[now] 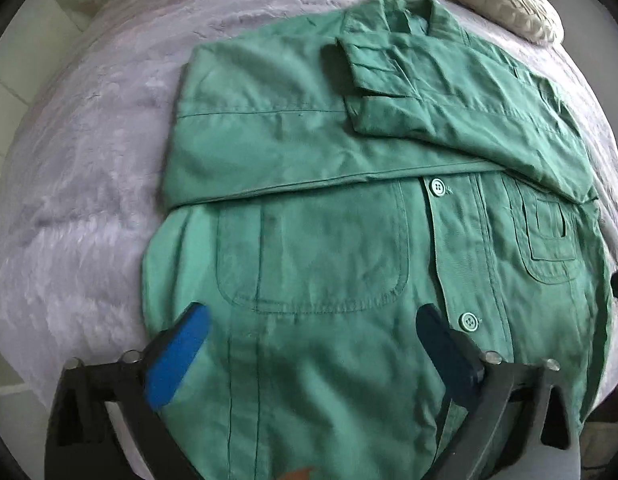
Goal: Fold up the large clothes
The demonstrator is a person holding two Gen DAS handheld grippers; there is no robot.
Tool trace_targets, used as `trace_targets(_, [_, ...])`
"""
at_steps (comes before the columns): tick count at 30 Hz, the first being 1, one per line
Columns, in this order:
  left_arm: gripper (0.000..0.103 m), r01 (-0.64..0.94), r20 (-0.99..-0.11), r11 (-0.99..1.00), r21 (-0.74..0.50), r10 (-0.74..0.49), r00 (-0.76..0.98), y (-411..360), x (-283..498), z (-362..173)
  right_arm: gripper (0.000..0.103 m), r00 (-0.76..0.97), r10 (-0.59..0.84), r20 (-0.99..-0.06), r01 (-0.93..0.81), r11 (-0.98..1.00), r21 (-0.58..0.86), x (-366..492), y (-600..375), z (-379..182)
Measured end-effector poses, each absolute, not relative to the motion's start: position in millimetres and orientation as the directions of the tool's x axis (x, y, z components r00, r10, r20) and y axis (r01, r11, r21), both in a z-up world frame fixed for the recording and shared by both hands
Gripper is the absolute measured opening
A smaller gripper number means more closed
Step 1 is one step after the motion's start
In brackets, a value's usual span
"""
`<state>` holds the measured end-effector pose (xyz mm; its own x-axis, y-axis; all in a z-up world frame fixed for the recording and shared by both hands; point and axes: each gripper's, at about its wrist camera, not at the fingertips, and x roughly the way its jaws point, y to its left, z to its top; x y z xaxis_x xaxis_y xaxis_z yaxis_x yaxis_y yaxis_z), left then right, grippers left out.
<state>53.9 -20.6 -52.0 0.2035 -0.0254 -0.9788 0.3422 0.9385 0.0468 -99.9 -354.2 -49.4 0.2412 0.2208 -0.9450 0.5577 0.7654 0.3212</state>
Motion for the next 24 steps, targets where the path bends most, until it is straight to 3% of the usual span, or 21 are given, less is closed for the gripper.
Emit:
trace_targets(13, [0.103, 0.357, -0.983, 0.932, 0.065, -0.002, 0.183, -20, 27, -36, 0.082, 0.269, 0.260, -0.927, 0.491, 0.791, 0.364, -109, -336, -25])
trace_targets(16, [0.103, 0.358, -0.983, 0.932, 0.057, -0.011, 0.184, -20, 20, -30, 0.103, 0.283, 0.277, -0.918, 0.479, 0.789, 0.386, -113, -332, -21])
trace_targets(24, [0.103, 0.341, -0.984, 0.938, 0.058, -0.004, 0.179, -20, 9, -24, 0.103, 0.266, 0.392, -0.880, 0.458, 0.752, 0.474, -119, -326, -29])
